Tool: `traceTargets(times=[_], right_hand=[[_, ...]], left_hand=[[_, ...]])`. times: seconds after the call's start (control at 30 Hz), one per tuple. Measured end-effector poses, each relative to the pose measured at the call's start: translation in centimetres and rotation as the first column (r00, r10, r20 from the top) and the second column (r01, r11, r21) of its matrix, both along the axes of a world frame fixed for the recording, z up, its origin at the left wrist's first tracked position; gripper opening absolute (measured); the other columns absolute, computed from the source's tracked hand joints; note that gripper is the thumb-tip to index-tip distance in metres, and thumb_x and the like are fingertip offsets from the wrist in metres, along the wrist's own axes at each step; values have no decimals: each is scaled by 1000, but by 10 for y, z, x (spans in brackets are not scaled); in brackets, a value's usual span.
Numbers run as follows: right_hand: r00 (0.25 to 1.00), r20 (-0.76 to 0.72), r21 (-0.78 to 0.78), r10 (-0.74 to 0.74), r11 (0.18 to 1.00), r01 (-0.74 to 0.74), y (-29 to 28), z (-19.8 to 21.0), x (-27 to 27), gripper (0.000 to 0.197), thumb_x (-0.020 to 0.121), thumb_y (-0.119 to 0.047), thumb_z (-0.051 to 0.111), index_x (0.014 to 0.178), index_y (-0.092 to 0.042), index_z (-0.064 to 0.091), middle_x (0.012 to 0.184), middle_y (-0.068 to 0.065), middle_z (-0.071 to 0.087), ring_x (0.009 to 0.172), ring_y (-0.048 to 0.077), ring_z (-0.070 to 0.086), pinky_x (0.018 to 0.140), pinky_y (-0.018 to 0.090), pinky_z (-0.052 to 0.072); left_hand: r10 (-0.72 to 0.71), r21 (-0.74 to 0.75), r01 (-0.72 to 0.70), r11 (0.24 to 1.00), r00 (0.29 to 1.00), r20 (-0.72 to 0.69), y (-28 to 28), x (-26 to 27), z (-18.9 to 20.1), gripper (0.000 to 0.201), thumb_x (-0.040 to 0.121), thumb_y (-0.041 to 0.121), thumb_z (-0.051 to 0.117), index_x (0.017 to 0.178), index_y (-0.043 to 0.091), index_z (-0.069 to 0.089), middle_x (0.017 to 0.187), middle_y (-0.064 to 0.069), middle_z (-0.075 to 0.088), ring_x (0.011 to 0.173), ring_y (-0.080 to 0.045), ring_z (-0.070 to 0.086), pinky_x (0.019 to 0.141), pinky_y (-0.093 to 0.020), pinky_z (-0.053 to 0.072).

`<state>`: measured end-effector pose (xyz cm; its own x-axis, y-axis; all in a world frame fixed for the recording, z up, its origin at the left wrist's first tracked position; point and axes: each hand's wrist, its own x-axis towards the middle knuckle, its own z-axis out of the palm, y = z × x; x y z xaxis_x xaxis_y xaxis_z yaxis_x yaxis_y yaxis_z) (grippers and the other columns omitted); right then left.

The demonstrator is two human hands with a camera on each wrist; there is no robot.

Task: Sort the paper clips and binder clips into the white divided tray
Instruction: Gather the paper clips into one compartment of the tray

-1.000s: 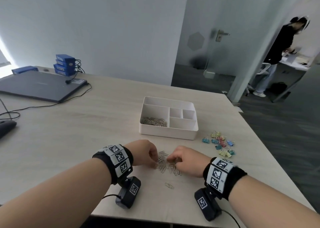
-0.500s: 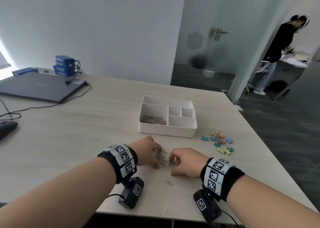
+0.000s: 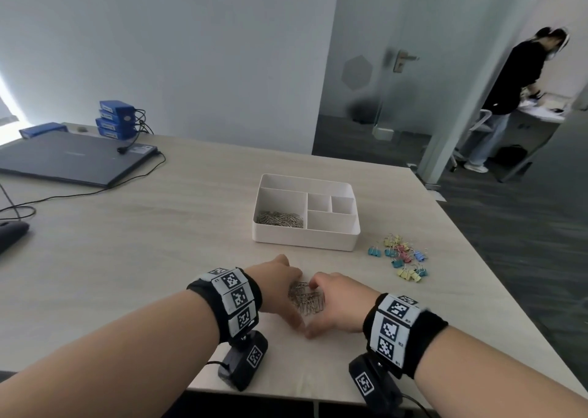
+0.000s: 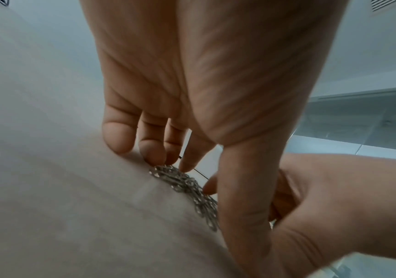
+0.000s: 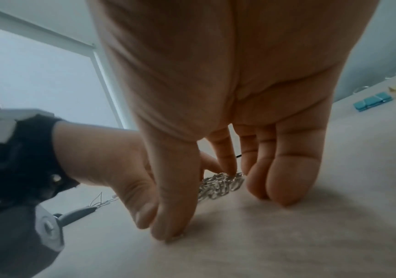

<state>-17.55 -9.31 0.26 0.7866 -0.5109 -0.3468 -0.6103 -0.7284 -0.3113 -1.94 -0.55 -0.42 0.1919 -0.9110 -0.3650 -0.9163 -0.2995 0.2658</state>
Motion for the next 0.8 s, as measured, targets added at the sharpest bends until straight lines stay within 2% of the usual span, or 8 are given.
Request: traceTargets(times=[0.17, 0.27, 0.33, 0.43, 0.5, 0.6, 0.7, 0.8], right_hand=[[993, 86, -21, -78, 997, 80, -11, 1, 6, 58, 70, -38, 84, 122, -26, 61, 102, -4, 58, 90, 15, 56, 73, 26, 42], [977, 149, 71, -149, 988, 140, -18, 1, 3, 54, 72, -36, 83, 121, -28, 61, 101, -4, 64, 80, 13, 61, 65, 23, 44], [976, 144, 139, -165, 980, 145, -19, 3, -3, 61, 72, -39, 84, 125, -29, 58, 101, -4, 62, 70, 11, 60, 61, 23, 47], [993, 64, 54, -96, 994, 93, -21, 2, -8, 80, 68, -43, 87, 138, -27, 52, 106, -6, 51, 83, 11, 53, 68, 24, 43], [997, 51, -8, -64, 998, 65, -19, 1, -7, 86, 69, -43, 86, 144, -26, 48, 109, -6, 45, 93, 12, 49, 76, 25, 41], [998, 59, -13, -33, 999, 34, -14, 0, 2, 88, 69, -42, 85, 146, -24, 47, 120, 1, 51, 102, 19, 55, 78, 25, 42], [997, 74, -4, -31, 999, 32, -11, 0, 9, 74, 70, -37, 85, 137, -27, 56, 121, 3, 54, 94, 16, 53, 76, 25, 43], [996, 85, 5, -30, 1000, 30, -11, -1, 12, 62, 73, -30, 83, 131, -25, 61, 113, 1, 58, 89, 14, 52, 73, 24, 42]], left_hand=[[-1, -58, 1, 998, 1000, -9, -4, -6, 2, 86, 59, 55, 87, 135, 31, 53, 120, 3, 44, 104, -22, 59, 94, -41, 52], [28, -73, -30, 997, 999, -19, -2, -1, 2, 89, 64, 49, 87, 141, 31, 48, 129, 3, 45, 111, -21, 58, 98, -40, 50], [59, -68, -59, 996, 998, -12, 3, 5, 3, 95, 63, 49, 87, 145, 31, 43, 134, 4, 42, 115, -20, 57, 100, -39, 50], [98, -51, -97, 994, 995, 11, 6, 14, 5, 93, 65, 48, 87, 146, 30, 44, 132, 3, 47, 114, -20, 56, 99, -35, 50], [109, -61, -108, 992, 994, 10, 6, 14, 8, 83, 69, 44, 85, 143, 27, 50, 127, 3, 56, 100, -16, 58, 88, -28, 49], [111, -61, -112, 992, 994, -21, 2, 5, 9, 78, 67, 46, 86, 136, 23, 57, 119, 3, 63, 79, -13, 54, 76, -27, 51], [75, -67, -71, 995, 996, 58, -3, -8, 7, 69, 63, 55, 86, 119, 19, 65, 111, -3, 65, 95, -20, 60, 75, -29, 47], [95, -102, -87, 991, 993, 69, -8, -14, 2, 61, 69, 50, 84, 119, 18, 67, 113, -5, 67, 108, -23, 61, 83, -29, 48]])
